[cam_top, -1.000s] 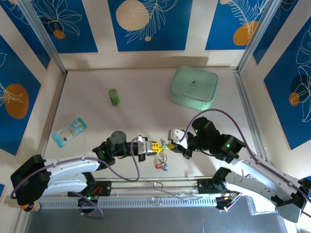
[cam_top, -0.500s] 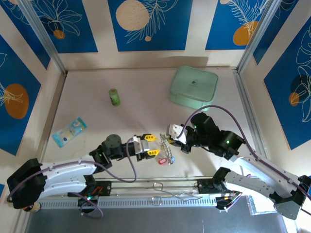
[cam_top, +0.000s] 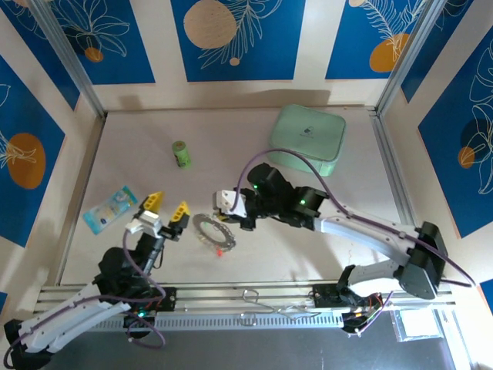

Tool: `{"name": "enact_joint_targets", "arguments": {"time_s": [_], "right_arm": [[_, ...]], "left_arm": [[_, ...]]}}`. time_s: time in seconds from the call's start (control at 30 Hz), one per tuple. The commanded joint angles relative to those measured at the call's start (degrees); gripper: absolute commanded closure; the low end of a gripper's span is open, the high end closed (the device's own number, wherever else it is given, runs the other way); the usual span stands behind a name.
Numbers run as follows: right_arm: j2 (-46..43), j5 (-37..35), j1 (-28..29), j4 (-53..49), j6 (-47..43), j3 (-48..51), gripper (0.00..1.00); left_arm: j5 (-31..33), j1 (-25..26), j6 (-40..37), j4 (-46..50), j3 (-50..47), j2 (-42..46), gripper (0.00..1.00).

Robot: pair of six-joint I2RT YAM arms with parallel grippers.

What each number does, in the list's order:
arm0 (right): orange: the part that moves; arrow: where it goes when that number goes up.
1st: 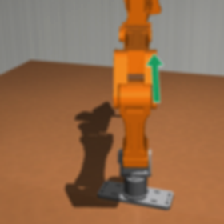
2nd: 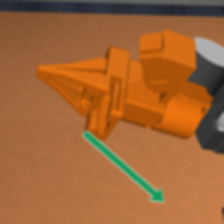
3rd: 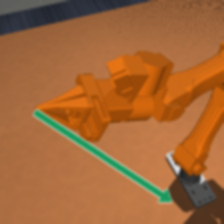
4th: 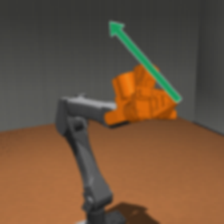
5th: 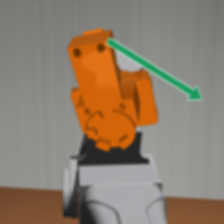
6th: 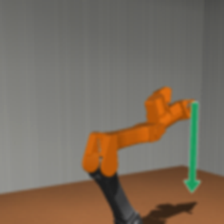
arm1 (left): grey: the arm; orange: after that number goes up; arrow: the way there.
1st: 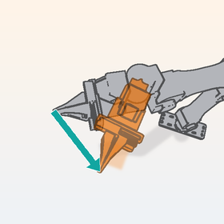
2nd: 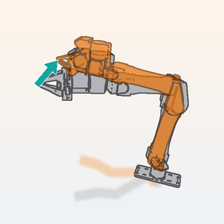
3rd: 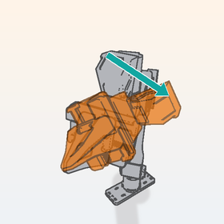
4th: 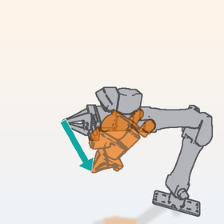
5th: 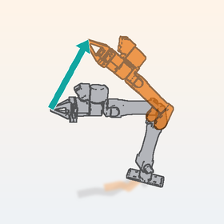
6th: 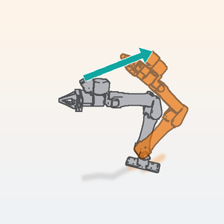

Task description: Put the keys on the keyring

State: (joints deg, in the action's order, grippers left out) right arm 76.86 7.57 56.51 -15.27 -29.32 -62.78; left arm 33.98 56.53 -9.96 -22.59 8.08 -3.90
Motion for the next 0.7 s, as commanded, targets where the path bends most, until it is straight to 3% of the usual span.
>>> {"name": "enact_joint_targets", "arguments": {"time_s": [0.0, 0.2, 0.5, 0.67], "right_arm": [[4.72, 3.59, 0.01, 7.02, 1.87, -1.2, 1.0], [7.66, -0.16, -5.39, -2.75, 0.19, 4.47, 1.0], [8.8, -22.5, -6.98, -10.66, -4.12, 11.53, 1.0], [10.3, -30.7, -7.69, -11.86, -6.66, 14.57, 0.87]], "left_arm": [[11.28, 0.07, 0.86, 10.64, 0.07, 2.93, 0.36], [10.67, -0.11, 0.29, 9.17, -0.68, -0.43, 0.36], [9.97, -0.28, 1.22, 2.73, -1.14, -13.44, 0.34], [10.15, -0.85, 1.35, 1.61, -0.34, -19.08, 0.32]]}}
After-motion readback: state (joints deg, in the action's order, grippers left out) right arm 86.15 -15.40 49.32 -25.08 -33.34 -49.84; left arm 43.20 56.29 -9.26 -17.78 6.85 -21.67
